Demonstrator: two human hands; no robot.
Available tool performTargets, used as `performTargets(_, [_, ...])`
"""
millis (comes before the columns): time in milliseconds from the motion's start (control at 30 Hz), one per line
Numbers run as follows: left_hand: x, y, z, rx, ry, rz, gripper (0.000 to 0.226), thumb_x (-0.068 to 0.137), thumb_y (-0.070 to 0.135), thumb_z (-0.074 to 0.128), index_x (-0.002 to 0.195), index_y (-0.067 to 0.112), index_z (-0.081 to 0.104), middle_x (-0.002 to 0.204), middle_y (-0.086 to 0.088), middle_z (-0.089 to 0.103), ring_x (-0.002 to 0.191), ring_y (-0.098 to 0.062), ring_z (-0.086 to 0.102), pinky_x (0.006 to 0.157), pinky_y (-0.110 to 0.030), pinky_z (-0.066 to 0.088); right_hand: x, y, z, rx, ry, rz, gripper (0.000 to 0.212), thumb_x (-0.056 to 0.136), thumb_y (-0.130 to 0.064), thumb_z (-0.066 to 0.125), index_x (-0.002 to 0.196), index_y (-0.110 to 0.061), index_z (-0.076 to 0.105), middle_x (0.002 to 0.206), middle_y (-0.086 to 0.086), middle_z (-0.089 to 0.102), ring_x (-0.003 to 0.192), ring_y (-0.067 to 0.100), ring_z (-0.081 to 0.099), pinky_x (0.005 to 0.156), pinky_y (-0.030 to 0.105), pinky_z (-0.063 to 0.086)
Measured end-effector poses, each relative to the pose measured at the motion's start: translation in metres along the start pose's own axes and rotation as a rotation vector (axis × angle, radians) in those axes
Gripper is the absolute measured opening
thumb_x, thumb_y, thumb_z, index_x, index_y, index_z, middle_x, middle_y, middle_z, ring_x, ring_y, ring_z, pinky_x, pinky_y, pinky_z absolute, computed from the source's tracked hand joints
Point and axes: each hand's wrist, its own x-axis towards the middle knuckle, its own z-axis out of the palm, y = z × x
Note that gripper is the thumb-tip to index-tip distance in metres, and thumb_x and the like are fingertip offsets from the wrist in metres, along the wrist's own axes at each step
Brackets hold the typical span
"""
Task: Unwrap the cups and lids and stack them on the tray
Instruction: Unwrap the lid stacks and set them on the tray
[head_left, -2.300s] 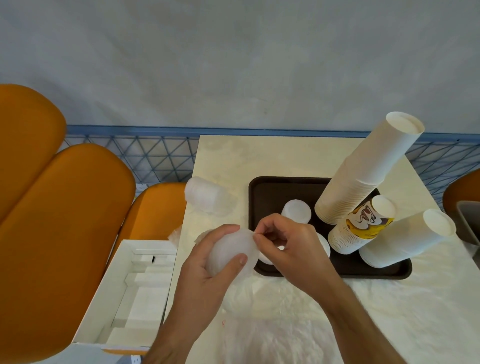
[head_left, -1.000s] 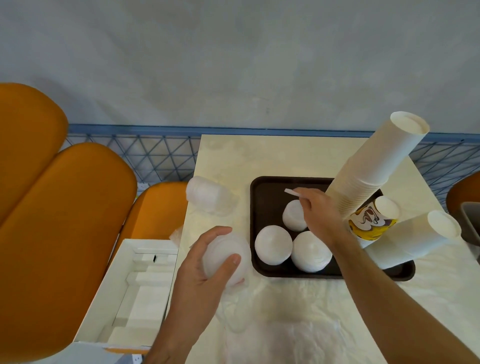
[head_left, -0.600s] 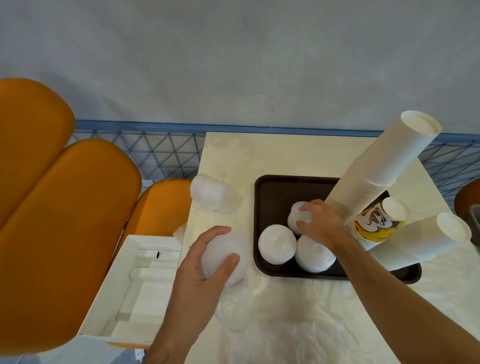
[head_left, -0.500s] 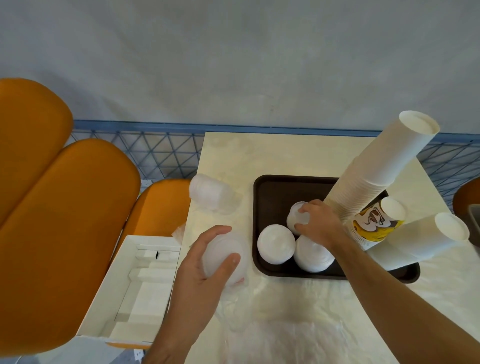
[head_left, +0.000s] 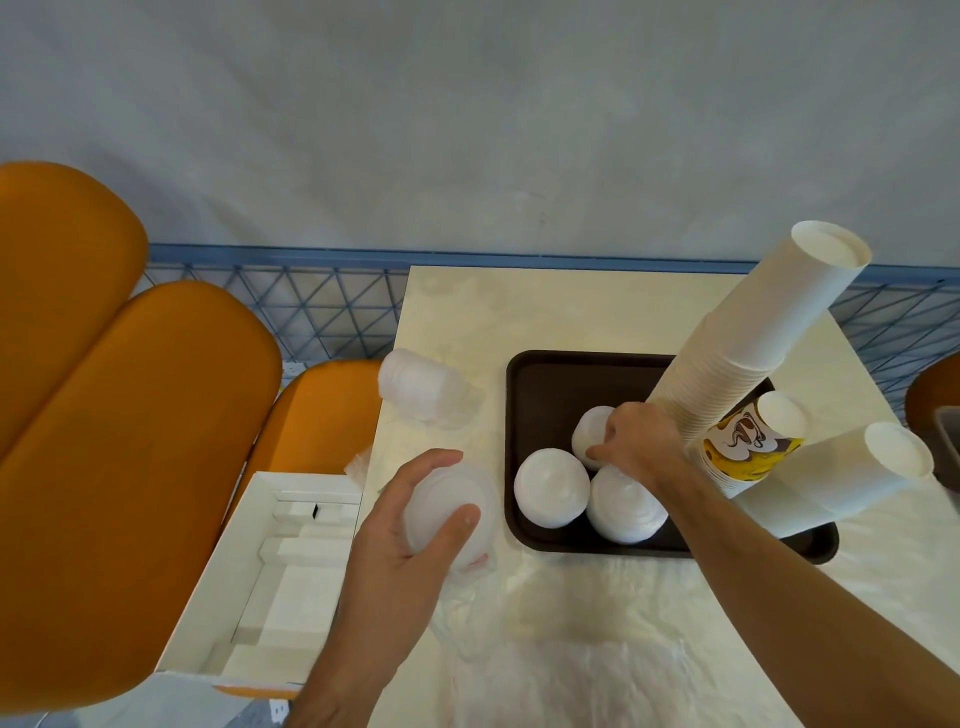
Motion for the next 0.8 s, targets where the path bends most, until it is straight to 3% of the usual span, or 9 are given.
performTargets(100, [-0.001, 0.002, 0.0, -0.012, 0.004, 0.014, 0.043, 0.086, 0.031, 0.072, 0.111, 0.061, 0.053, 0.112, 0.048, 0.047, 0.107, 0.022, 0.044, 0.068, -0.006, 0.047, -0.002, 0.0, -0.001, 0.084, 0.015, -0.021, 0.035, 0.091, -0.048, 0.07, 0.103, -0.015, 0.071, 0.103, 0.001, 0.07, 0.089, 0.014, 0.064, 0.079, 0.027, 0.055])
performTargets(233, [0.0, 0.006, 0.001, -0.01, 0.035, 0.033, 0.058, 0.085, 0.034, 0.072, 0.119, 0.069, 0.042, 0.115, 0.054, 0.039, 0.109, 0.024, 0.041, 0.073, -0.007, 0.048, -0.023, -0.008, -0.015, 0.45, 0.184, -0.121, 0.025, 0.096, -0.035, 0.067, 0.112, -0.017, 0.071, 0.132, 0.0, 0.063, 0.119, 0.016, 0.057, 0.096, 0.025, 0.044])
performTargets(333, [0.0, 0.004, 0.001, -0.019, 0.058, 0.022, 0.063, 0.083, 0.034, 0.075, 0.125, 0.062, 0.039, 0.111, 0.057, 0.035, 0.107, 0.026, 0.039, 0.074, -0.007, 0.044, -0.065, -0.031, -0.047, 0.776, 0.216, -0.257, 0.01, 0.094, -0.021, 0.069, 0.102, -0.025, 0.073, 0.108, -0.014, 0.07, 0.1, 0.003, 0.065, 0.079, 0.007, 0.045])
performTargets(433, [0.001, 0.002, 0.002, -0.021, 0.059, 0.03, 0.061, 0.082, 0.029, 0.077, 0.124, 0.058, 0.043, 0.112, 0.056, 0.038, 0.107, 0.027, 0.04, 0.08, -0.011, 0.042, -0.114, -0.051, -0.068, 1.078, 0.09, -0.467, 0.02, 0.088, -0.005, 0.073, 0.098, -0.022, 0.075, 0.095, -0.012, 0.073, 0.091, 0.007, 0.071, 0.078, 0.017, 0.055])
performTargets(533, [0.001, 0.006, 0.004, 0.008, 0.053, 0.049, 0.061, 0.083, 0.029, 0.076, 0.121, 0.062, 0.043, 0.112, 0.058, 0.038, 0.108, 0.028, 0.038, 0.083, -0.011, 0.042, -0.145, -0.061, -0.065, 1.081, 0.098, -0.59, 0.019, 0.086, -0.005, 0.076, 0.1, -0.018, 0.075, 0.095, -0.014, 0.072, 0.09, 0.015, 0.072, 0.08, 0.024, 0.059])
performTargets(667, [-0.003, 0.014, 0.006, -0.018, -0.007, 0.075, 0.062, 0.085, 0.027, 0.073, 0.105, 0.078, 0.046, 0.113, 0.052, 0.046, 0.109, 0.023, 0.044, 0.069, 0.001, 0.044, -0.153, -0.066, -0.053, 1.074, 0.222, -0.552, 0.011, 0.086, -0.013, 0.079, 0.096, -0.018, 0.076, 0.089, -0.017, 0.072, 0.083, 0.009, 0.071, 0.075, 0.015, 0.056])
performTargets(800, [-0.006, 0.017, 0.008, 0.004, -0.039, 0.078, 0.059, 0.083, 0.028, 0.072, 0.098, 0.08, 0.048, 0.108, 0.049, 0.051, 0.109, 0.02, 0.046, 0.069, 0.004, 0.04, -0.153, -0.067, -0.046, 1.03, 0.292, -0.542, 0.007, 0.086, -0.015, 0.079, 0.093, -0.018, 0.077, 0.082, -0.018, 0.071, 0.08, 0.006, 0.069, 0.072, 0.013, 0.055])
